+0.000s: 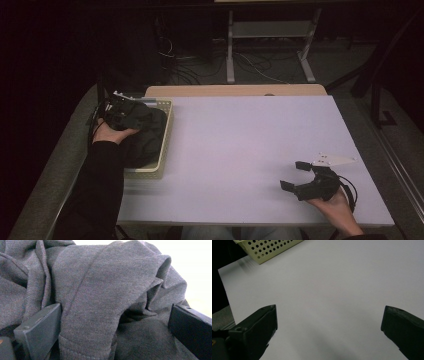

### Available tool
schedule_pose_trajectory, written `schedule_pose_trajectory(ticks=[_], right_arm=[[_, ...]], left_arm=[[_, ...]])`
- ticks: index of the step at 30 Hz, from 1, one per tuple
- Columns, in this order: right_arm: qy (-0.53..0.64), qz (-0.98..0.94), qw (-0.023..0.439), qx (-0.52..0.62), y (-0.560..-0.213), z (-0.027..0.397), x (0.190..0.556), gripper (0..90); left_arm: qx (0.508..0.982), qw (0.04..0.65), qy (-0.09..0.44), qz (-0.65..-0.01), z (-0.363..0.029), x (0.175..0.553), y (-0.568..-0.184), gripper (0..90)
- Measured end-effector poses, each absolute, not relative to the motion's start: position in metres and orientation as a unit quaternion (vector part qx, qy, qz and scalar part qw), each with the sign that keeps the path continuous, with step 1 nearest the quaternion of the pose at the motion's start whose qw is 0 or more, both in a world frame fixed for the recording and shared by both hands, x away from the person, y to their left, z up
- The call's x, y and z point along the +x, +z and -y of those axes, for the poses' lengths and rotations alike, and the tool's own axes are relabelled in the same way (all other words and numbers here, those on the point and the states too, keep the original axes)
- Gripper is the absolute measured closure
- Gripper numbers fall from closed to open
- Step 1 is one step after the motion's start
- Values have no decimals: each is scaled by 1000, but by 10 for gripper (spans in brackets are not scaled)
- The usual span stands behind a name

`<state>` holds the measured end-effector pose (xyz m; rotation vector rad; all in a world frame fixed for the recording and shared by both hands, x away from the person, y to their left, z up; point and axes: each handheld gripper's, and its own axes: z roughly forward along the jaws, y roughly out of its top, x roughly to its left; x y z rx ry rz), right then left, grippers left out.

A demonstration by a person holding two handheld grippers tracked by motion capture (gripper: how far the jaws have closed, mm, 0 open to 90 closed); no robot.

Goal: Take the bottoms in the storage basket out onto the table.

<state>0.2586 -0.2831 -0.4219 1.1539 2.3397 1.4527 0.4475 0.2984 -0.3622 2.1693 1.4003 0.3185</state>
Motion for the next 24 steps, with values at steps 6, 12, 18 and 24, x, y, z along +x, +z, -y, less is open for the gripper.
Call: schedule_pose_trajectory(ticks=[6,12,18,24], right_arm=[[485,-781,78,386,-422,283,259,1],[485,-781,78,385,-422,283,259,1],[485,-782,79,384,-422,283,258,1],[486,-781,79,385,-421,283,258,1]], left_arm=[[804,257,115,-525,-298,448,-373,0],[806,240,114,-530,-296,450,-382,0],[804,238,113,-533,-295,451,-384,0],[802,233,115,-538,-293,452,-387,0]])
